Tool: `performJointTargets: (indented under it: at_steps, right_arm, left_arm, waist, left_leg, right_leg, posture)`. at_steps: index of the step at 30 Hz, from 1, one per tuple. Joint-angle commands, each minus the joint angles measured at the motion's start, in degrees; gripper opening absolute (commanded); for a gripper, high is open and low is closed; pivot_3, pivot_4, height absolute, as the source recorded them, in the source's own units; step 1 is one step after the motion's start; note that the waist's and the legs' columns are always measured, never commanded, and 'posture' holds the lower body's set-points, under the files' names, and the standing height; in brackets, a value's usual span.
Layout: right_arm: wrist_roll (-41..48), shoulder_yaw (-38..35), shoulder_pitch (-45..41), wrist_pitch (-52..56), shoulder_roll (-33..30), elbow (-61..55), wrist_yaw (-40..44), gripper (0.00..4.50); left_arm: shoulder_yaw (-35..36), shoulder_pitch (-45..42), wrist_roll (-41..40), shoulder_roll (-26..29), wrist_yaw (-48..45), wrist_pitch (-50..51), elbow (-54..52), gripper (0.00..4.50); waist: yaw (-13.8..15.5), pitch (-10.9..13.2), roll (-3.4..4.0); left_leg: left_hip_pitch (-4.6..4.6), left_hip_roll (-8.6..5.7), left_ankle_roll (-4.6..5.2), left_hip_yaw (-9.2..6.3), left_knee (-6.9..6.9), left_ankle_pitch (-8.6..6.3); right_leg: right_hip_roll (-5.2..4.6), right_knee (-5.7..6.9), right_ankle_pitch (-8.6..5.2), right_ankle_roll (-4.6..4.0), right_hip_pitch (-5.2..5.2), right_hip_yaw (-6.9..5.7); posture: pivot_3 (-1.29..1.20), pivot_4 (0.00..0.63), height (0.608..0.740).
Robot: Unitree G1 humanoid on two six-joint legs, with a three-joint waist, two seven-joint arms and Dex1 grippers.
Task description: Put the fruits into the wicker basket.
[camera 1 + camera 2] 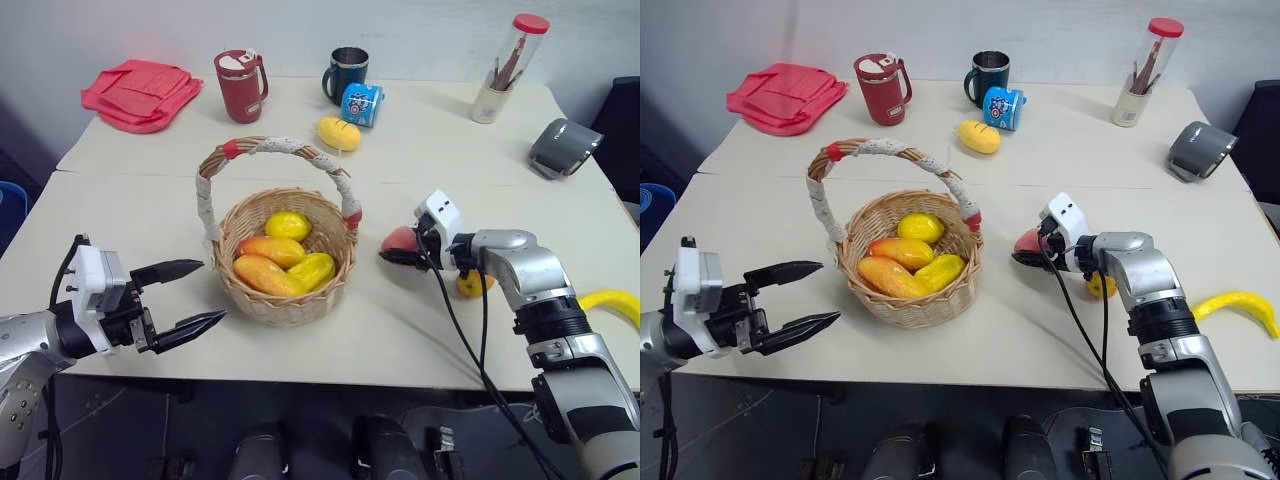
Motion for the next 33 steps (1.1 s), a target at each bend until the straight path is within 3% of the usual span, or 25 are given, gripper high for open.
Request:
performJointTargets:
  at_steps: [1,5,8,9,12,15,21,27,33]
  right_arm:
    - [4.1,-4.4,1.6,-4.1,-3.0,-6.6,7.1,2.64]
    - [16.1,-10.2,8.4,1.5,-8.9,-23.2,17.8,2.61]
    - [26.4,-10.9,12.0,12.5,-12.8,-37.7,19.0,2.61]
    - [29.3,-11.0,11.6,15.5,-11.6,-40.8,16.2,2.61]
    - [33.1,-8.3,6.4,20.6,0.6,-47.7,0.0,2.61]
    - [28.0,-3.2,2.8,20.1,9.7,-49.2,-9.9,2.61]
    - [19.2,2.1,-1.3,16.4,14.8,-42.5,-16.6,2.61]
    - [20.9,0.5,0.2,17.0,15.0,-42.4,-15.6,4.49]
    - [32.1,-10.4,11.1,13.9,6.0,-50.0,-2.2,4.49]
  left_arm:
    - [2.0,0.5,-1.7,0.0,-0.6,-0.2,-1.5,4.50]
    - [2.5,0.4,-3.2,-0.5,-0.8,0.2,-1.3,4.50]
    - [2.1,0.2,-4.4,-0.4,-1.2,0.8,-1.0,4.50]
    - [1.9,0.3,-5.0,-0.1,-1.4,1.5,-1.1,4.50]
    - [1.4,-0.1,-5.2,0.7,-2.2,2.1,-1.1,4.50]
    - [2.9,0.7,-5.7,0.7,-2.6,2.2,-1.5,4.50]
    - [2.3,2.2,-5.2,-0.1,-2.5,1.3,-3.1,4.50]
    - [0.8,1.5,-4.8,-0.8,-2.0,1.1,-3.1,4.50]
    - [-0.7,-0.2,-3.9,-0.6,-3.1,0.4,-1.2,4.50]
  waist:
    - [0.1,0.0,0.00]
    - [0.4,0.0,0.00]
    - [0.9,0.0,0.00]
    - [0.6,0.0,-0.02]
    - [-0.6,0.0,-0.08]
    - [-0.6,0.0,-0.05]
    - [0.3,-0.1,-0.16]
    - [0.0,-0.1,-0.22]
    - [0.5,-0.1,-0.23]
  left_leg:
    - [0.00,0.00,0.00,0.03,0.00,0.00]
    - [-0.06,0.00,0.03,0.04,0.00,-0.05]
    - [-0.03,0.03,0.06,0.03,0.04,-0.19]
    - [-0.04,0.06,0.06,0.04,0.08,-0.21]
    - [0.17,0.38,-0.03,0.18,0.12,-0.23]
    - [0.25,0.50,-0.27,0.27,0.06,-0.16]
    - [-0.23,0.36,-0.21,0.43,0.17,-0.23]
    - [-0.20,0.37,-0.07,0.68,0.16,-0.31]
    - [-0.21,0.39,-0.06,0.68,0.15,-0.33]
  right_leg:
    - [0.00,0.02,0.00,0.00,-0.04,0.04]
    - [0.00,-0.03,0.00,0.00,-0.07,0.09]
    - [0.03,-0.08,0.00,0.00,-0.03,0.10]
    - [0.04,-0.08,0.00,0.00,-0.03,0.11]
    - [0.20,-0.02,0.03,-0.06,0.02,0.23]
    - [0.36,0.13,0.00,-0.33,-0.18,0.36]
    - [0.30,0.54,-0.01,-0.43,-0.79,0.51]
    - [0.30,0.49,0.03,-0.38,-0.86,0.69]
    - [0.35,0.42,0.03,-0.38,-0.84,0.72]
  posture:
    - [0.00,0.150,0.740]
    - [0.00,0.150,0.740]
    - [0.00,0.150,0.740]
    - [0.00,0.150,0.740]
    - [0.00,0.150,0.740]
    - [0.00,0.150,0.740]
    - [0.00,0.150,0.740]
    - [0.00,0.150,0.740]
    - [0.00,0.150,0.740]
